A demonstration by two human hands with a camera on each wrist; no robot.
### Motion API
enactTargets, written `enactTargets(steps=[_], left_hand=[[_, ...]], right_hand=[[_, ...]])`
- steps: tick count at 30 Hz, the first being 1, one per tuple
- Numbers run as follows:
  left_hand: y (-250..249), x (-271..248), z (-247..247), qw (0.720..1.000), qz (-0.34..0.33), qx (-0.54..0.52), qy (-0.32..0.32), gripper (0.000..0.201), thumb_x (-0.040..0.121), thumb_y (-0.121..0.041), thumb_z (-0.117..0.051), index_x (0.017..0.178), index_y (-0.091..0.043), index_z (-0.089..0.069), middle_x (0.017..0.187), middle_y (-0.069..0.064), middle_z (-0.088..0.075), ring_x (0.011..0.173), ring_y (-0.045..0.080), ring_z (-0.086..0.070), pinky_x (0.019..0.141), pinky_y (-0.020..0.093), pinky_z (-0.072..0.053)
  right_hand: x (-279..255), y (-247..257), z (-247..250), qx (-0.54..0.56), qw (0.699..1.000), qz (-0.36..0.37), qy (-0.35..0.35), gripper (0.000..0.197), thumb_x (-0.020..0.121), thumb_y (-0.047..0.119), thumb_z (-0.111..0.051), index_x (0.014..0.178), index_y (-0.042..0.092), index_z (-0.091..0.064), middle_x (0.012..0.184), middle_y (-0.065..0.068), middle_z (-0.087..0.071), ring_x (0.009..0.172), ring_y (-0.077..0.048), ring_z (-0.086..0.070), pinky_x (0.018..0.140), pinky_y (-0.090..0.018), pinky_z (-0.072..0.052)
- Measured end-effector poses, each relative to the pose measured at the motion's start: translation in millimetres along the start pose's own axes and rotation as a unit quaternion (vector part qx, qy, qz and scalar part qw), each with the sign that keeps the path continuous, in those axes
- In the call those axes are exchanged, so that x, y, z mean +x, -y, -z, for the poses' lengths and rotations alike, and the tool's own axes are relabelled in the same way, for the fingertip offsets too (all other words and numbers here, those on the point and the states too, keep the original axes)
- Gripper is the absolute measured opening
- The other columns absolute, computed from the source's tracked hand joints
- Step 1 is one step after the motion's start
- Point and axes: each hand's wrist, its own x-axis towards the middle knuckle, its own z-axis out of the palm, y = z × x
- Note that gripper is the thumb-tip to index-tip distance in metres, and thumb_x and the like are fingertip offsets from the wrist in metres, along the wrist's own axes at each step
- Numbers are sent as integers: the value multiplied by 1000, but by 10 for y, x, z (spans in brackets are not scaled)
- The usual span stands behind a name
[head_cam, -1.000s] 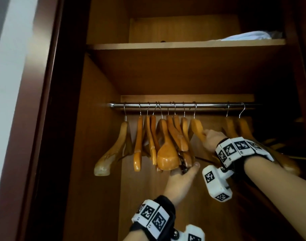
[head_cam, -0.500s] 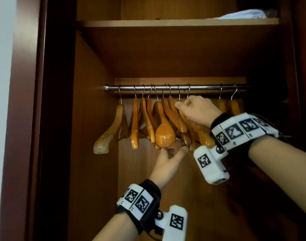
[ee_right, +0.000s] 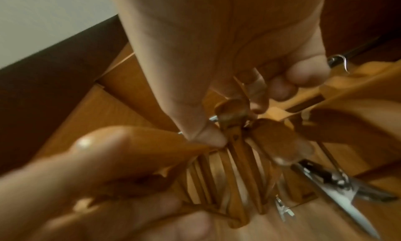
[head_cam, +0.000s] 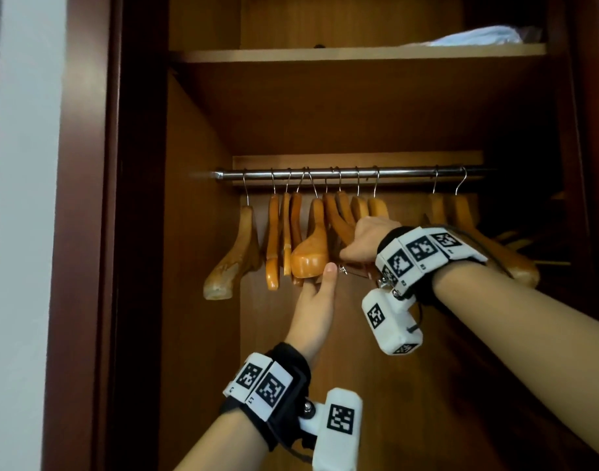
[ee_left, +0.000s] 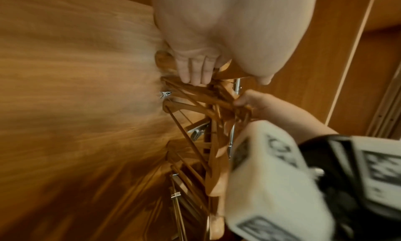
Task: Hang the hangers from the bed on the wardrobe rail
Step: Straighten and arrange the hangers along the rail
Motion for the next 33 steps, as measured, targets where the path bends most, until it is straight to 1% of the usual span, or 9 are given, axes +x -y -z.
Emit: enactTargets(steps=[3,5,10,15,18,21,26,29,33], left_hand=[[-32,-3,40,1000,8,-3,2,73,89,-66,-39,147,-23,-33,141,2,-50,128,18,-48,111,45,-36],[-50,-5,66,1000,11,-8,5,71,90,-64,-36,146,-20,-34,137,2,-52,123,16,-52,109,43,-39],[-77,-6,121,1000,6,-7,4,78,89,-67,-30,147,-16,-34,139,5,-52,118,15,-55,108,42,-40],[-79,-5,141,1000,4,-2,2,92,77,-75,-31,147,-16,-34,139,5,-52,119,16,-55,108,43,-41],[-87,-18,150,1000,9,2,3,91,77,-75,-33,147,-17,-33,138,4,-52,121,17,-54,109,43,-40],[-83,-17,167,1000,23,-3,11,79,87,-66,-35,148,-17,-31,141,3,-51,123,16,-52,109,40,-40],[-99,3,245,1000,12,-1,15,75,88,-65,-35,147,-19,-33,142,1,-50,128,16,-48,111,42,-37],[-106,34,287,1000,15,2,9,81,84,-70,-35,147,-18,-35,143,2,-49,130,17,-47,111,44,-36],[-85,27,325,1000,8,2,5,81,85,-71,-35,148,-21,-32,145,3,-47,131,18,-46,112,44,-35]], right_hand=[[-68,49,16,-45,999,-15,-26,11,89,25,-59,95,17,-56,100,0,-49,89,-18,-54,77,-29,-45],[-116,59,15,-65,997,-13,-45,33,92,21,-56,123,26,-45,118,-2,-44,116,-24,-48,97,-34,-41],[-103,78,37,-49,996,1,-68,55,94,12,-53,143,18,-27,146,-9,-29,132,-28,-37,107,-35,-30],[4,149,72,5,996,-29,-84,36,97,13,-47,133,18,-45,133,-12,-50,123,-30,-48,97,-35,-38],[123,219,90,45,993,-58,-95,11,96,15,-48,95,9,-56,106,-11,-58,102,-29,-58,80,-33,-43],[310,263,23,62,990,-67,-111,29,93,15,-52,65,8,-47,74,-5,-51,80,-24,-56,88,-34,-47],[459,325,-131,32,994,-53,-94,32,89,24,-54,62,17,-41,96,-7,-55,106,-30,-57,97,-43,-45],[393,304,-181,27,996,-49,-63,27,88,13,-58,63,12,-46,92,-10,-53,94,-31,-59,82,-35,-48],[303,190,-214,13,999,-32,-42,9,88,14,-60,92,8,-66,107,-11,-63,102,-29,-59,83,-35,-49]])
